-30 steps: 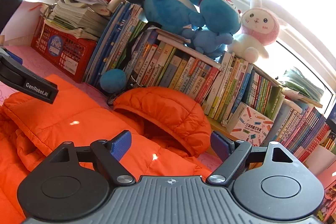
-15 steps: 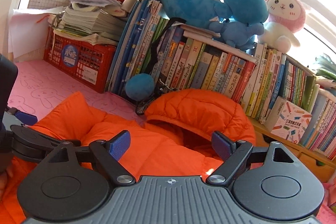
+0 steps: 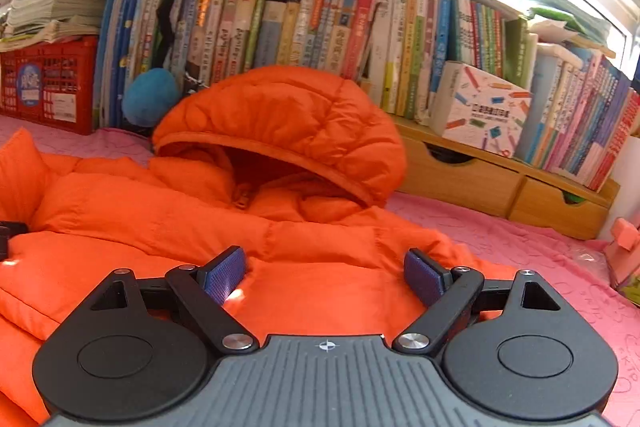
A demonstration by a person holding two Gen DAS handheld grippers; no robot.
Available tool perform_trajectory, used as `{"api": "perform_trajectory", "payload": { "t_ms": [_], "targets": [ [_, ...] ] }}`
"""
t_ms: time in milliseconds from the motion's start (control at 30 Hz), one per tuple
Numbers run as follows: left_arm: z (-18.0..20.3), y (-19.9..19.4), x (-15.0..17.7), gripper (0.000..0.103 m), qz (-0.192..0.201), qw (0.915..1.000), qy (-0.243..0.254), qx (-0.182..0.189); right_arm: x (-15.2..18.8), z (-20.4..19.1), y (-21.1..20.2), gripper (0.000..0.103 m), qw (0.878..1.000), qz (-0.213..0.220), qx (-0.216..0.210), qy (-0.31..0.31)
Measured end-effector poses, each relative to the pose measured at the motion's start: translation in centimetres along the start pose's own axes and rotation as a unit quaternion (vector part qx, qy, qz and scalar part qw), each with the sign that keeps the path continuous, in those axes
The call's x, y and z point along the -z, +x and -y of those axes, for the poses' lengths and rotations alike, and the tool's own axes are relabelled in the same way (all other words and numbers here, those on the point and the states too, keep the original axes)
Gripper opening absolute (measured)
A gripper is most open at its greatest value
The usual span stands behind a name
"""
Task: Fold clothes
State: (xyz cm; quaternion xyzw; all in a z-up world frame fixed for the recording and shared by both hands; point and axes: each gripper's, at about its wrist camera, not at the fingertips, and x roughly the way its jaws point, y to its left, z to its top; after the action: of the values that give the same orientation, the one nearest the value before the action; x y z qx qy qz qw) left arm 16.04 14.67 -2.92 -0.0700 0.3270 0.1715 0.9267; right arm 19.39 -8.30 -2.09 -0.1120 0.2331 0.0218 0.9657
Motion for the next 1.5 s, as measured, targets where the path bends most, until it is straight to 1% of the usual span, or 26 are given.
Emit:
{"api": "perform_trajectory", "payload": {
  "t_ms": [100, 167, 200, 300, 367, 433, 467, 567, 600, 633, 667, 733, 767, 833, 900, 967, 1000, 1033, 1100, 1200, 1267, 1300, 1367, 1400, 1433, 1500],
  "targets": [
    [0.1, 0.0, -0.1, 0.098, 0.000, 1.0000, 0.002, -0.002, 1.5, 4.7, -0.1, 0.086, 0.998, -0.021, 0.042, 0.045],
    [0.1, 0.1, -0.1, 0.099, 0.000, 1.0000, 0.003, -0.002, 2.5, 7.2, -0.3, 0.087, 0.995, -0.032, 0.055, 0.078],
    [0.1, 0.1, -0.1, 0.099, 0.000, 1.0000, 0.004, -0.003, 2.9, 8.2, -0.1, 0.089, 0.993, -0.040, 0.052, 0.096],
    [-0.1, 0.1, -0.3, 0.099, 0.001, 1.0000, -0.002, 0.008, 3.6, 10.1, 1.2, 0.094, 0.986, -0.079, 0.023, 0.144],
    [-0.7, -0.4, -0.5, 0.097, 0.007, 0.9999, -0.011, 0.011, 3.8, 10.8, 1.2, 0.094, 0.982, -0.081, 0.004, 0.169],
    [-1.3, -2.2, -0.5, 0.095, 0.022, 0.9997, -0.012, 0.001, 4.1, 12.0, 0.0, 0.091, 0.977, -0.055, -0.023, 0.205],
    [-1.6, -3.4, -0.4, 0.095, 0.031, 0.9994, -0.014, -0.003, 4.3, 12.9, -0.9, 0.091, 0.971, -0.039, -0.042, 0.233],
    [-2.3, -7.6, 0.3, 0.095, 0.072, 0.9964, -0.012, 0.043, 4.8, 15.5, -2.9, 0.092, 0.945, 0.004, -0.101, 0.313],
    [-2.1, -8.9, 0.7, 0.095, 0.090, 0.9945, -0.005, 0.054, 4.6, 15.9, -3.1, 0.092, 0.940, 0.007, -0.111, 0.322],
    [-1.4, -9.8, 1.2, 0.095, 0.114, 0.9921, 0.013, 0.051, 4.4, 15.9, -3.1, 0.093, 0.941, 0.004, -0.114, 0.320],
    [-0.7, -10.7, 1.8, 0.095, 0.138, 0.9888, 0.032, 0.047, 4.2, 15.5, -3.1, 0.093, 0.946, 0.001, -0.111, 0.305],
    [1.5, -11.0, 2.9, 0.095, 0.173, 0.9810, 0.087, 0.013, 3.7, 14.5, -3.0, 0.095, 0.957, -0.008, -0.103, 0.272],
    [2.6, -11.0, 3.5, 0.095, 0.189, 0.9751, 0.116, -0.005, 3.4, 13.5, -2.9, 0.095, 0.964, -0.015, -0.097, 0.248],
    [3.8, -10.3, 4.1, 0.095, 0.180, 0.9720, 0.151, 0.004, 3.0, 11.9, -2.8, 0.092, 0.972, -0.023, -0.092, 0.216],
    [4.7, -9.2, 4.4, 0.095, 0.162, 0.9708, 0.177, -0.009, 2.9, 10.9, -2.9, 0.067, 0.976, -0.028, -0.084, 0.197],
    [5.1, -7.6, 4.5, 0.096, 0.139, 0.9711, 0.189, -0.044, 2.9, 10.5, -3.2, 0.054, 0.980, -0.031, -0.073, 0.183],
    [4.9, -6.9, 4.5, 0.098, 0.121, 0.9736, 0.187, -0.050, 2.9, 10.5, -3.3, 0.049, 0.982, -0.032, -0.067, 0.175],
    [4.4, -6.3, 4.2, 0.099, 0.104, 0.9778, 0.176, -0.045, 3.1, 10.4, -3.2, 0.047, 0.984, -0.034, -0.060, 0.165],
    [3.5, -5.6, 3.8, 0.102, 0.083, 0.9840, 0.152, -0.039, 3.7, 10.2, -2.8, 0.049, 0.989, -0.040, -0.048, 0.137],
    [2.6, -5.4, 3.8, 0.103, 0.073, 0.9876, 0.134, -0.038, 3.9, 9.8, -2.4, 0.050, 0.991, -0.048, -0.037, 0.121],
    [2.2, -5.6, 4.0, 0.103, 0.081, 0.9866, 0.131, -0.053, 3.8, 9.5, -2.9, 0.050, 0.993, -0.041, -0.029, 0.106],
    [1.9, -5.7, 4.0, 0.103, 0.087, 0.9851, 0.131, -0.069, 3.9, 9.6, -3.3, 0.054, 0.994, -0.037, -0.024, 0.099],
    [1.3, -5.6, 3.9, 0.103, 0.095, 0.9784, 0.136, -0.123, 4.0, 10.2, -3.9, 0.060, 0.995, -0.035, -0.018, 0.096],
    [0.7, -5.8, 3.8, 0.102, 0.093, 0.9779, 0.137, -0.127, 4.1, 10.7, -4.2, 0.060, 0.994, -0.036, -0.016, 0.097],
    [-0.1, -6.3, 3.8, 0.098, 0.091, 0.9806, 0.131, -0.114, 4.2, 11.2, -4.7, 0.060, 0.994, -0.036, -0.021, 0.103],
    [-1.6, -8.0, 3.9, 0.096, 0.096, 0.9861, 0.108, -0.083, 4.5, 12.7, -7.4, 0.061, 0.988, -0.013, -0.073, 0.135]
  ]
}}
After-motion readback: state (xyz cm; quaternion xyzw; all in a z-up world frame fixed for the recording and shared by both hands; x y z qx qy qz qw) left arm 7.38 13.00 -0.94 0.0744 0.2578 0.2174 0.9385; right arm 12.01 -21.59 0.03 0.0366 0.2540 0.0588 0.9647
